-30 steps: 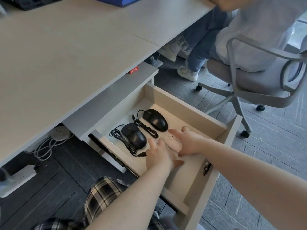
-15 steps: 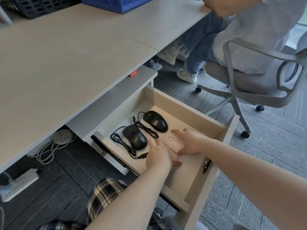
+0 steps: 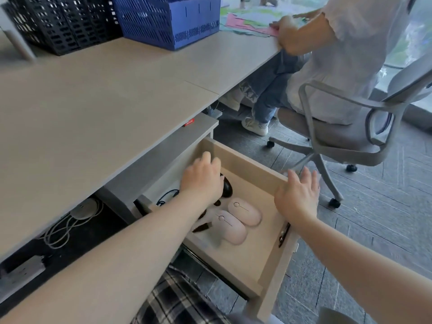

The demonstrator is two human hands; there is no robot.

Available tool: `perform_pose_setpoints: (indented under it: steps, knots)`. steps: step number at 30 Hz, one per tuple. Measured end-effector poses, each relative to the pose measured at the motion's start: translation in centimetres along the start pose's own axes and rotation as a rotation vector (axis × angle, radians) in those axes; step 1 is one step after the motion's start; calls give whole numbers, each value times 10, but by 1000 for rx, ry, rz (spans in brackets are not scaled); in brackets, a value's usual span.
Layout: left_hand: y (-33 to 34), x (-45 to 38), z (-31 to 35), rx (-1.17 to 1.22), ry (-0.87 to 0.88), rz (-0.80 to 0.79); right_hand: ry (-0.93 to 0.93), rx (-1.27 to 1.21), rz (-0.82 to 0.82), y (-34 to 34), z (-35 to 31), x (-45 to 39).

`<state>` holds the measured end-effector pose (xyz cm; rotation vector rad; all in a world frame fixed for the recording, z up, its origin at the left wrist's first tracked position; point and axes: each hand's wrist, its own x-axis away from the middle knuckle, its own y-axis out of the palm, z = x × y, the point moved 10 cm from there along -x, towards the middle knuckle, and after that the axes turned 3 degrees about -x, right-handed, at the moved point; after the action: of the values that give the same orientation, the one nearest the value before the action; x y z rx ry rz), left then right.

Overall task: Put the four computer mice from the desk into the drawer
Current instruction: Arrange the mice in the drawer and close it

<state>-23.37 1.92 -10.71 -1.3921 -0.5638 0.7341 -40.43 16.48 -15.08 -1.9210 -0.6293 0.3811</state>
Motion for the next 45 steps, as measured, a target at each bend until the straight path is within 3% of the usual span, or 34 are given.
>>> perform_pose_setpoints:
  steps: [4,9,14,23,32,45]
  knots:
    - [-27,-11,-14,-85,59,106,217,-320,-18,1,22,12]
    - [-42,-29,-45,-102,-40,100,300,-433,-3,3,21,10]
    - [-50,-42,-76,-28,-146,57,291,-465,-31,18,-13,3]
    - [-59,-59,-113,34,-184,-32,321,-691,-37,73,-65,3]
    - [-54,-70,-120,27,-127,-34,372,-1091,-167,129,-107,6]
    - [-51,-81,-123,16,-43,-92,166,-1070,-355,157,-169,-14]
